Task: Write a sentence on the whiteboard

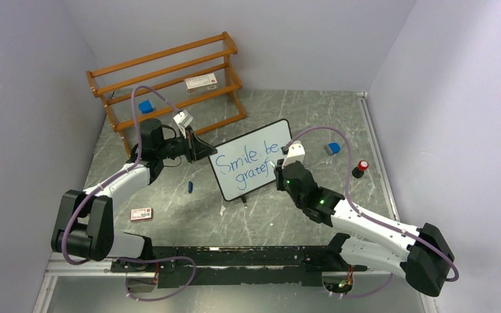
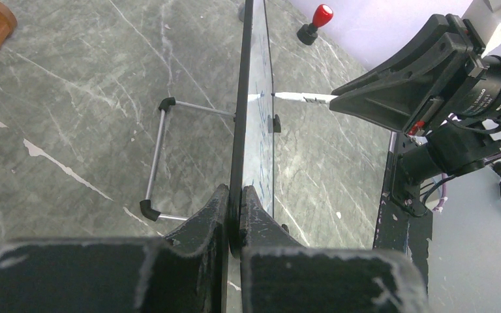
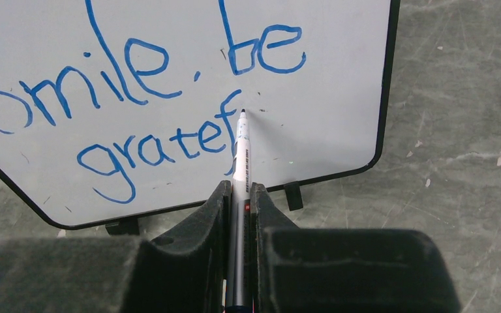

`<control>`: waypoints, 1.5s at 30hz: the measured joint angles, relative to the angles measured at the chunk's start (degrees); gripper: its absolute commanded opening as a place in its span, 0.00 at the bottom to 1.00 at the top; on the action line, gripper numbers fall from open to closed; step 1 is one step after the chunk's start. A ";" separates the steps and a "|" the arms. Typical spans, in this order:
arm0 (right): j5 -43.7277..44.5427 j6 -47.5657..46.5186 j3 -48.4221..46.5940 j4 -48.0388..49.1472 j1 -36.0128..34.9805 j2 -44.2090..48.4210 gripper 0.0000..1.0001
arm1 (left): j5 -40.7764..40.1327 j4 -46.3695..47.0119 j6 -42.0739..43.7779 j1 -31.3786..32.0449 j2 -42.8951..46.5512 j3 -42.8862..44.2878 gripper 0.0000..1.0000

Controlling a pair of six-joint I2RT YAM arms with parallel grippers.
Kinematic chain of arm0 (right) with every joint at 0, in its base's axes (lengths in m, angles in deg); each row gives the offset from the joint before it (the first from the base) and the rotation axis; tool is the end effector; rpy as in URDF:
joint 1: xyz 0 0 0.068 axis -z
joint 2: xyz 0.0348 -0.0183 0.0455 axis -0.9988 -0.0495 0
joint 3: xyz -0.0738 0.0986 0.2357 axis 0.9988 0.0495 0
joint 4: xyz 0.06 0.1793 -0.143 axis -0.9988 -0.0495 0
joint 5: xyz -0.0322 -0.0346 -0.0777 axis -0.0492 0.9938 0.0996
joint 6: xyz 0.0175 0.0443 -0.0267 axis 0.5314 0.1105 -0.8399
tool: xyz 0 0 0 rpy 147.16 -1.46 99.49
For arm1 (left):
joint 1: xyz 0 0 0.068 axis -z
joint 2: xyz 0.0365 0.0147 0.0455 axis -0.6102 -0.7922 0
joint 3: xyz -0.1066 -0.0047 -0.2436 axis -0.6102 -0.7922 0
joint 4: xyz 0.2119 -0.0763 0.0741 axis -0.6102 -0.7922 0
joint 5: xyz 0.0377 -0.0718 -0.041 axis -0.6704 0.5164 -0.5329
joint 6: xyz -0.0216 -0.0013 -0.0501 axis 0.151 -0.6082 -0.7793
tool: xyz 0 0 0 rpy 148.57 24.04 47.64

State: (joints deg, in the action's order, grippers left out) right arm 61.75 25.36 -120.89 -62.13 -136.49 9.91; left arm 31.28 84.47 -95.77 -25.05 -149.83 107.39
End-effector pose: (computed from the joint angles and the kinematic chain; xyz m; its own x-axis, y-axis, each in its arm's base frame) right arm 0.1417 0.1374 0.2401 -0.3959 -0.0590 -0.9164 -0.2705 0.9611 0.0550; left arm 0.2553 -0.0871 0.2492 -0.4805 -0.0437 -0.8759 0.7937 0.4031 -0.4555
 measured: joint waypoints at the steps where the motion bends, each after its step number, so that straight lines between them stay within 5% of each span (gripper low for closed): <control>1: -0.09 0.00 0.00 0.00 0.07 -0.11 0.00 | 0.00 0.00 0.00 0.00 0.00 0.00 0.05; 45: 0.28 0.33 0.44 -2.60 0.68 -1.36 0.00 | 0.00 -0.15 0.26 0.00 0.00 0.07 0.05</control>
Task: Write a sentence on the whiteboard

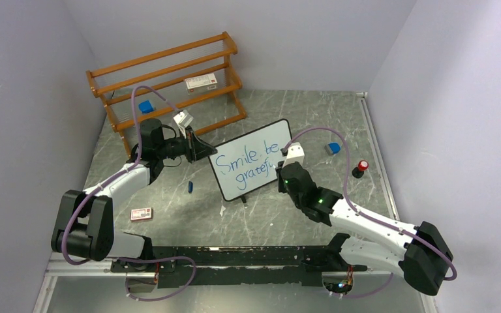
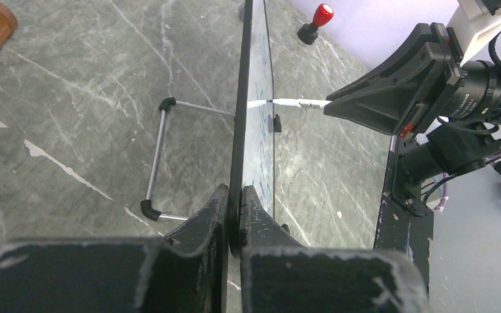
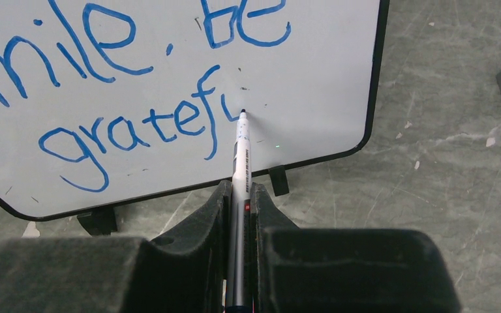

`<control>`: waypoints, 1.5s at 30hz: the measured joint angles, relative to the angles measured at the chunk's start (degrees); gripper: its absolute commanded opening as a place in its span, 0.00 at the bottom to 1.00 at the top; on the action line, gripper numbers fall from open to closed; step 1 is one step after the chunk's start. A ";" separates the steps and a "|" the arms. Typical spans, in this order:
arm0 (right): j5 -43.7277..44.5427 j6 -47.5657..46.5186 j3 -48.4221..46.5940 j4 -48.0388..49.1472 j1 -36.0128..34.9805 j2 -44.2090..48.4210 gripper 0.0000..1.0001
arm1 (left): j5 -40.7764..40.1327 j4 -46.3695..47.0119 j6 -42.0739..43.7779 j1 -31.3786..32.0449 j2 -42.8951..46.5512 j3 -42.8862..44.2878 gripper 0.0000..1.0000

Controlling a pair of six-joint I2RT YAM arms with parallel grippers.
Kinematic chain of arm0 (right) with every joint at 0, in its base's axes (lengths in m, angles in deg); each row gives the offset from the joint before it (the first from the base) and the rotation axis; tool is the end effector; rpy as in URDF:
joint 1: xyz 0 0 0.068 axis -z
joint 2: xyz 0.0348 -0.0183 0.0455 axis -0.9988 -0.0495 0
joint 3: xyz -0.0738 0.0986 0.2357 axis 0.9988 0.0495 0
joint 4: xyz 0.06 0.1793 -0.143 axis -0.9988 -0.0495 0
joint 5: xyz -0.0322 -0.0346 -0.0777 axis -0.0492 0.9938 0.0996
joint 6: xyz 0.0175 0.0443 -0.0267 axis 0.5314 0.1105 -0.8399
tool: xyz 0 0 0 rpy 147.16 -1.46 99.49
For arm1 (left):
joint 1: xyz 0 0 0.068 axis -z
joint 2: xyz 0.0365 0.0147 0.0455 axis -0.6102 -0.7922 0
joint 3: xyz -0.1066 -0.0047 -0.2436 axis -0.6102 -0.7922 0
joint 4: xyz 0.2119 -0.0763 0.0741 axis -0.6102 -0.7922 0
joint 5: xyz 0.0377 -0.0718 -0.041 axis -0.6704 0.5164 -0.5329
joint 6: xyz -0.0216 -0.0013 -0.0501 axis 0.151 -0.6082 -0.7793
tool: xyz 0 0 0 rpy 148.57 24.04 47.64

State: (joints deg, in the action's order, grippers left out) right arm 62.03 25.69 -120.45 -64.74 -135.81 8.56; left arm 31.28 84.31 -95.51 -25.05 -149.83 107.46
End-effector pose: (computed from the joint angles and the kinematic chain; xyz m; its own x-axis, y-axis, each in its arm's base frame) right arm 0.1432 0.1354 0.2293 -0.4427 -0.1005 -0.8910 -0.2508 0.9679 0.0155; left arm 0.2553 -0.0871 0.2493 -0.4782 -0.0416 -0.8773 0.7952 0.4035 -0.4526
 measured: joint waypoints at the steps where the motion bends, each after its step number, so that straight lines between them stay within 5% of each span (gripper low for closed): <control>1: 0.00 -0.09 0.00 0.13 0.07 0.00 0.00 | 0.00 0.00 0.00 0.00 0.00 0.00 0.05; 45: -0.28 -0.68 -0.26 2.08 0.85 0.02 0.00 | 0.00 -0.07 0.11 0.00 0.00 0.00 0.05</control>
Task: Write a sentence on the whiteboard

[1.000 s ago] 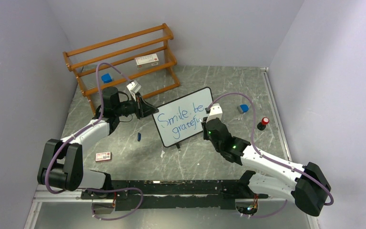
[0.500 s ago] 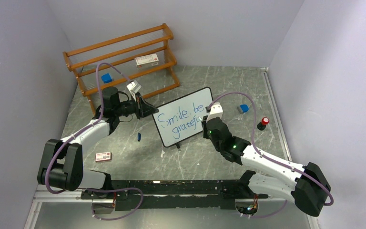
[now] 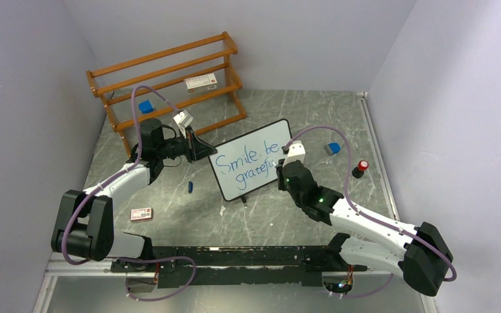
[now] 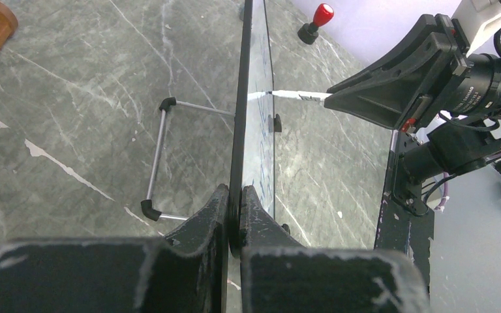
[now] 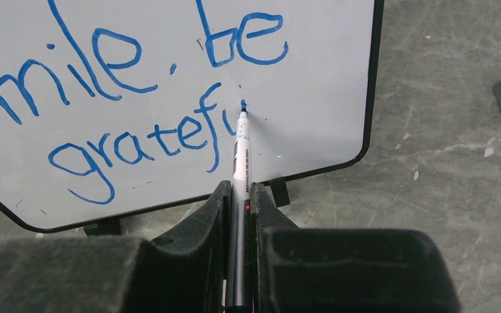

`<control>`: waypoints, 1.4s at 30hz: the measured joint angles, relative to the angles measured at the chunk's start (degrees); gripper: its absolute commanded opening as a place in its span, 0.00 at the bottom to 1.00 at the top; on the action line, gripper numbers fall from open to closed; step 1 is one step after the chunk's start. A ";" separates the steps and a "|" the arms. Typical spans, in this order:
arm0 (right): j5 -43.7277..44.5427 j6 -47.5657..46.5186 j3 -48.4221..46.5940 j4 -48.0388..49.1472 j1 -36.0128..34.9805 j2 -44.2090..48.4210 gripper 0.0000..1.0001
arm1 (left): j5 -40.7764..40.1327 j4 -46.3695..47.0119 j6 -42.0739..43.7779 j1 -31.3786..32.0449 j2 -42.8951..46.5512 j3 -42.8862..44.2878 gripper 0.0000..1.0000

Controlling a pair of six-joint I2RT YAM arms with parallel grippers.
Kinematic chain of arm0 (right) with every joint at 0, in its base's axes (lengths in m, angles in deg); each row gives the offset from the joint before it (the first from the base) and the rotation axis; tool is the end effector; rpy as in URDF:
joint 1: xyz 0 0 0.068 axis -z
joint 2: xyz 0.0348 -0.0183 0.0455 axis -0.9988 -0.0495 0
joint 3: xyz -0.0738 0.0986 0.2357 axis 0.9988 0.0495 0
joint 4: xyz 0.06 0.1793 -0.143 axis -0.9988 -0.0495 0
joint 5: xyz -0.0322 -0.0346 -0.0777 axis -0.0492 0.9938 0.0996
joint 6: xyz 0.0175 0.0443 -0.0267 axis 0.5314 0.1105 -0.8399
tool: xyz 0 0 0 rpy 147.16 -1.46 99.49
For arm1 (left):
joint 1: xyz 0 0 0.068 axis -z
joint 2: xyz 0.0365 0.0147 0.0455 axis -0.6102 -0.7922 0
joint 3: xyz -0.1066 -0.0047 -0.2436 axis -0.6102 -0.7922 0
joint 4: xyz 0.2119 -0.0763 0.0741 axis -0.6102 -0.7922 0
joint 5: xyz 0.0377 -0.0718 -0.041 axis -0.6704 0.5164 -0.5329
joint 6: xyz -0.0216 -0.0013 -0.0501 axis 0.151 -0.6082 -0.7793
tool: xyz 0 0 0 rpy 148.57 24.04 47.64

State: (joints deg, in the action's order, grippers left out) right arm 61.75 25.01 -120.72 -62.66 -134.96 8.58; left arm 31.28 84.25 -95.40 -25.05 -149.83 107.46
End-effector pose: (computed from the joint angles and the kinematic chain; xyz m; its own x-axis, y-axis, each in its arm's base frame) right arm 0.1468 0.1351 0.2341 -0.4176 -0.0782 -0.9053 -0.2463 0.9687 0.0299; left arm 0.2553 -0.0871 0.2492 -0.4776 -0.0406 -0.8777 0.7957 0.4036 -0.4516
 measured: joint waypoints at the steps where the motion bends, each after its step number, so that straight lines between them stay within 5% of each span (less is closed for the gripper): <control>1: -0.04 0.11 0.00 -0.13 0.02 0.00 0.00 | 0.00 -0.02 0.02 0.00 0.00 0.00 0.05; 42: 1.55 -1.90 -1.16 -0.22 1.09 1.42 0.00 | 0.02 -0.07 0.07 0.00 0.00 0.00 0.05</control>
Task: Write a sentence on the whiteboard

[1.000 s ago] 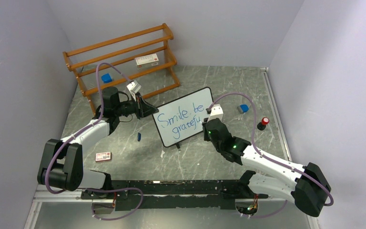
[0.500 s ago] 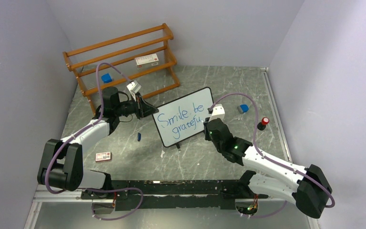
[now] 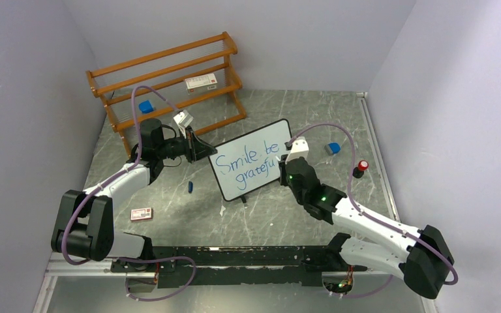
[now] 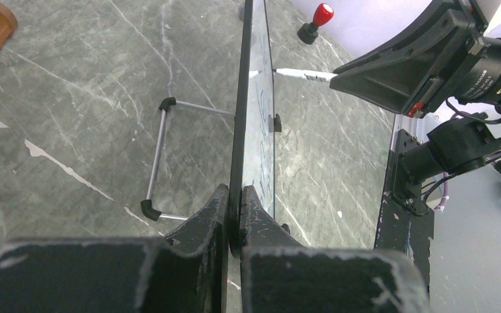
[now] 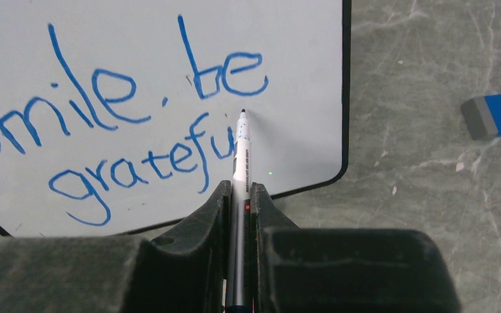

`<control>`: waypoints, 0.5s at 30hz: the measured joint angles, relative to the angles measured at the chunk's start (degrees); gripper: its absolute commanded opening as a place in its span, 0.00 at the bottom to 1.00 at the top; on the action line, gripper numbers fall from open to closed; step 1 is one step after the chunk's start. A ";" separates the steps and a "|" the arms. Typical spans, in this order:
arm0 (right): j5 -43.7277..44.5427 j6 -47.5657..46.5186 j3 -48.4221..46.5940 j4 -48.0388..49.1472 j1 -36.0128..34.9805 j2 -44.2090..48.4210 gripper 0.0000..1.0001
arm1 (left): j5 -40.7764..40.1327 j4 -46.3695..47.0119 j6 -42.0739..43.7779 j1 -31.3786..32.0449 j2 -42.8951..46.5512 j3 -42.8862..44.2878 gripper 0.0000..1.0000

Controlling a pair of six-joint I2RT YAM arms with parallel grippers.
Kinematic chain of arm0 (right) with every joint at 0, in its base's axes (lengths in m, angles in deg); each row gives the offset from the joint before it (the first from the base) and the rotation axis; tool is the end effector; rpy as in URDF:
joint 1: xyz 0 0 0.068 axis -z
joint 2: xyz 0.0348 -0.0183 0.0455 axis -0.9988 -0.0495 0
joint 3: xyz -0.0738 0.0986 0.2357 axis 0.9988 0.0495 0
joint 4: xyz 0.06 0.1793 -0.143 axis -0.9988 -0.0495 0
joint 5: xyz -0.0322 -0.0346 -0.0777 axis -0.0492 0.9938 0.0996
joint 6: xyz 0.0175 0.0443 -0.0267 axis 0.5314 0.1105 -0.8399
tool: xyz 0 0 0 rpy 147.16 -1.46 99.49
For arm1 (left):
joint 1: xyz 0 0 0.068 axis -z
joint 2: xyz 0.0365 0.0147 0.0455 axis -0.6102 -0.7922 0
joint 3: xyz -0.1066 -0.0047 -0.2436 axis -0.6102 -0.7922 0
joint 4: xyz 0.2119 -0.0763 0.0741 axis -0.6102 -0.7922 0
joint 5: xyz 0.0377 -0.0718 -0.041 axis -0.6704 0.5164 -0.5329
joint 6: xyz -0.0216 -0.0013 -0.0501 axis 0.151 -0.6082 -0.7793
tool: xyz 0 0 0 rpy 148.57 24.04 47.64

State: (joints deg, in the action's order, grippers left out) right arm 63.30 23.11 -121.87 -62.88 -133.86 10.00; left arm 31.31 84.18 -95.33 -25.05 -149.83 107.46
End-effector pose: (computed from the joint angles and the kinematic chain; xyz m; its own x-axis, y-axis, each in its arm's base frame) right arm 0.1486 0.1303 0.2448 -0.3792 -0.0736 -0.9224 -0.2183 0.9758 0.0118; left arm 0.2553 -0.0871 0.2491 -0.4777 -0.0397 -0.8776 0.7959 0.4033 -0.4515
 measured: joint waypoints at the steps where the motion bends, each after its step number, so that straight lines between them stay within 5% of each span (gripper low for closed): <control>1: -0.02 -0.17 -0.17 0.42 0.11 -0.15 0.00 | 0.00 0.00 0.00 0.00 0.00 0.00 0.05; 15: -1.09 -1.33 -0.92 2.58 1.44 -2.23 0.00 | 0.00 -0.02 0.02 0.00 0.00 0.00 0.05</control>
State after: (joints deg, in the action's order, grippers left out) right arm 62.21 21.77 -122.79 -60.30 -132.42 7.77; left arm 31.31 84.16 -95.31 -25.05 -149.83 107.46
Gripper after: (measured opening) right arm 0.139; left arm 0.089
